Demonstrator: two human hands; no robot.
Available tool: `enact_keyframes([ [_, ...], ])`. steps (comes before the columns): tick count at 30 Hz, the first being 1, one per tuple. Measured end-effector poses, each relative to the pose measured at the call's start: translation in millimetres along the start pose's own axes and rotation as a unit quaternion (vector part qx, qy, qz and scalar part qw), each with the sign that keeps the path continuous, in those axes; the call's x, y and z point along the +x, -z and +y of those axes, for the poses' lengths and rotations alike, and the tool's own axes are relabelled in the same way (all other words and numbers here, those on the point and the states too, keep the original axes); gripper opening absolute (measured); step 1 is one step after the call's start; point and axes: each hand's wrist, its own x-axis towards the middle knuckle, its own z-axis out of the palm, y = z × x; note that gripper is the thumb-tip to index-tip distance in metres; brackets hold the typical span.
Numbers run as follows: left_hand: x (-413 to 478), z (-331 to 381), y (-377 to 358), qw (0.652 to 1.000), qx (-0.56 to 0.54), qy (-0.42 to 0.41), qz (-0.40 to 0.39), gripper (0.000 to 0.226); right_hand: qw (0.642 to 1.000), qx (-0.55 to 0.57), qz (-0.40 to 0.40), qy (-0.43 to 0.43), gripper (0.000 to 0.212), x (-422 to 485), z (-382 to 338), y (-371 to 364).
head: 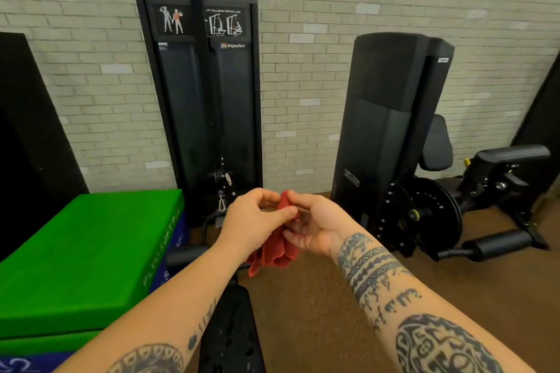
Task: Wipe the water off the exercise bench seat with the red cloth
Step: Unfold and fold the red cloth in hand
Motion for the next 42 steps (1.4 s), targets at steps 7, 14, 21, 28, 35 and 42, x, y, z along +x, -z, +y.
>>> enact_keyframes([
  [7, 11.9, 17.4, -33.8, 0.997, 0.064, -0.037, -0.003, 0.011, 0.998, -0.044, 0.019, 0.027, 0.026, -3.1, -14.2, 41.1],
  [14, 31.8, 37.1, -59.0, 0.975, -0.175, 0.131, -0.042, 0.014, 0.982, -0.05, 0.149, 0.104, 0.037, -9.2, -35.9, 85.1],
  [21, 51.0, 61.1, -57.6, 0.926, -0.314, 0.209, -0.016, 0.018, 0.959, -0.043, 0.197, 0.198, 0.024, -21.8, -61.6, 126.3],
  [28, 63.3, 55.3, -31.3, 0.96, -0.106, 0.157, -0.206, 0.038, 0.964, -0.154, 0.1, 0.192, 0.022, -38.2, -77.8, 133.5],
  [35, 38.1, 57.4, -70.6, 0.91, -0.034, 0.075, -0.406, 0.067, 0.92, -0.326, -0.001, 0.217, 0.016, -39.3, -82.2, 99.2],
  [42, 27.7, 66.2, -110.1, 0.921, -0.18, 0.073, -0.337, 0.023, 0.819, -0.448, 0.158, 0.322, 0.024, -49.2, -95.6, 127.4],
])
